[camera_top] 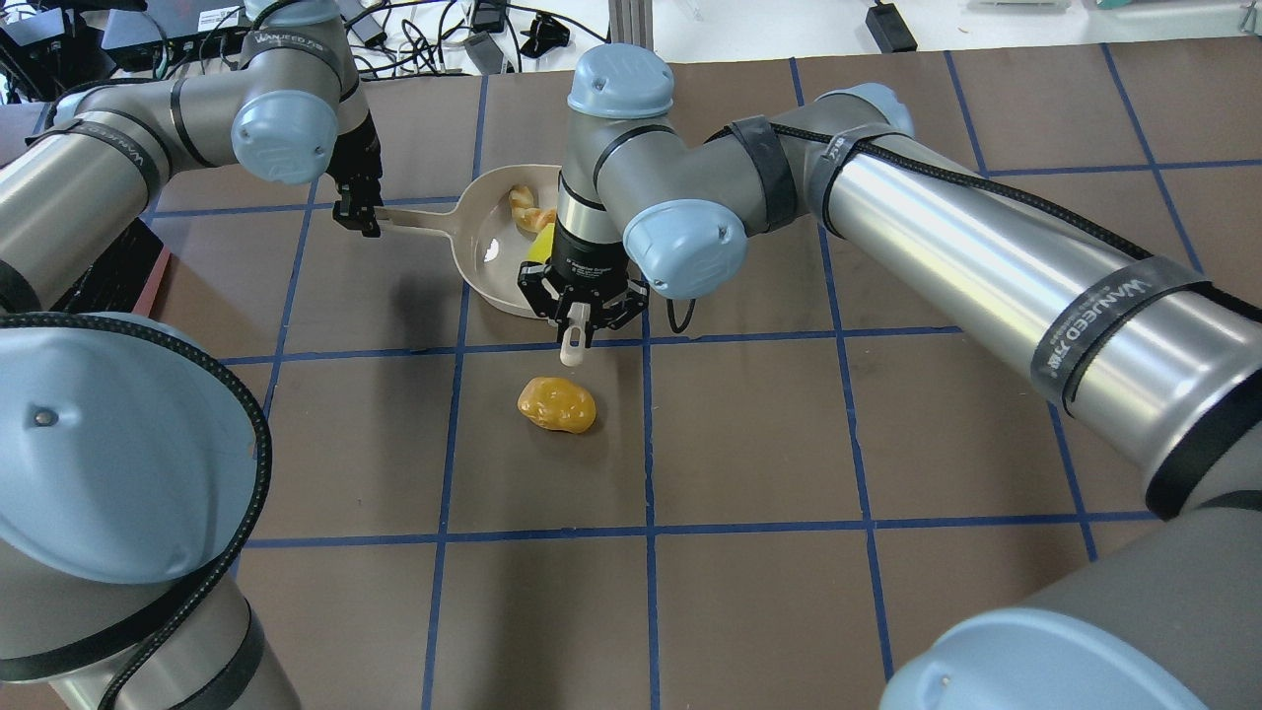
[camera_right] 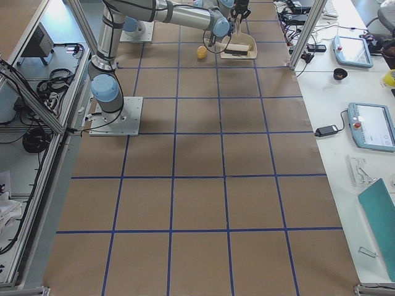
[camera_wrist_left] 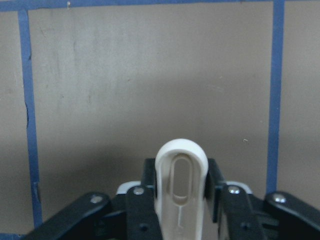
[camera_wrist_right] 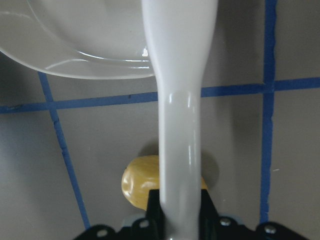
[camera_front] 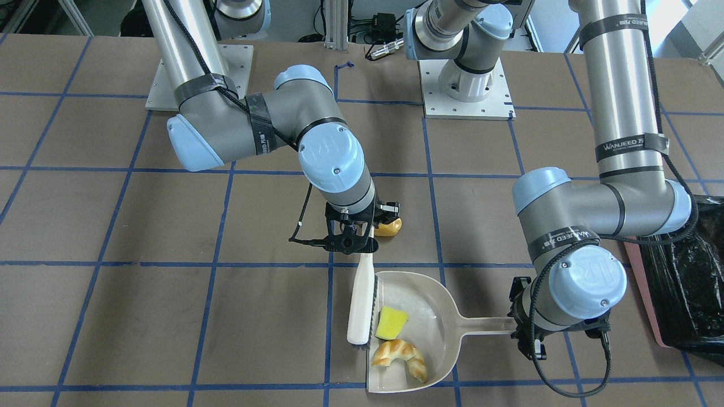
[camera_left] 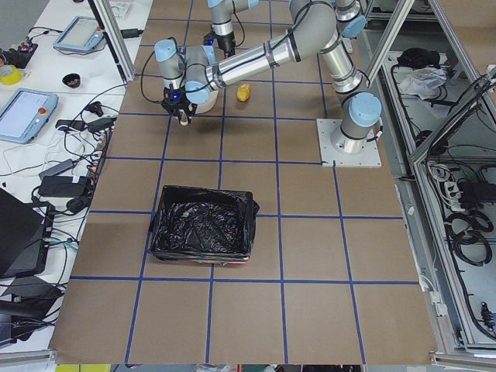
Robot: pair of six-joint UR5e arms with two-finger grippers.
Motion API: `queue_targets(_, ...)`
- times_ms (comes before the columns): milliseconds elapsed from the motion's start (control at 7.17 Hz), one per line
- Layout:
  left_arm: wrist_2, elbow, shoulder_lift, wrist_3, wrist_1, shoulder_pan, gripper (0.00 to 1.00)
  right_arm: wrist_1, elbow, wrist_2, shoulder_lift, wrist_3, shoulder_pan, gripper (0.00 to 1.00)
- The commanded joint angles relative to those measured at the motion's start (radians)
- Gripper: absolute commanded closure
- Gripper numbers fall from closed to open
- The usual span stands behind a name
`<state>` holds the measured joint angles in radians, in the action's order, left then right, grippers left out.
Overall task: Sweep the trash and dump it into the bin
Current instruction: 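Move the brush behind the yellow potato piece with the right gripper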
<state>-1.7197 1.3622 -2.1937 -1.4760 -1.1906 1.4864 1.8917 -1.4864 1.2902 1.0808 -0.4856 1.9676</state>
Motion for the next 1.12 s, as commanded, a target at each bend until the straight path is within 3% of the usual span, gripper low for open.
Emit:
queue_targets(0, 0.002, -0.001, 0.021, 0.025, -0.013, 0.000, 1.00, -0.037, -0.038, 0.072, 0.048, 0.065, -0.033, 1.00)
queue_targets(558, 0.055, -0.008, 0.120, 0.120, -0.160, -0.034, 1.00, -0.056, -0.314, 0.109, 0.267, 0.180, -0.079, 1.00)
queue_targets(976, 0.081, 0.002, 0.132, 0.189, -0.185, -0.054, 1.00, -0.059, -0.469, 0.113, 0.381, 0.176, -0.069, 1.00)
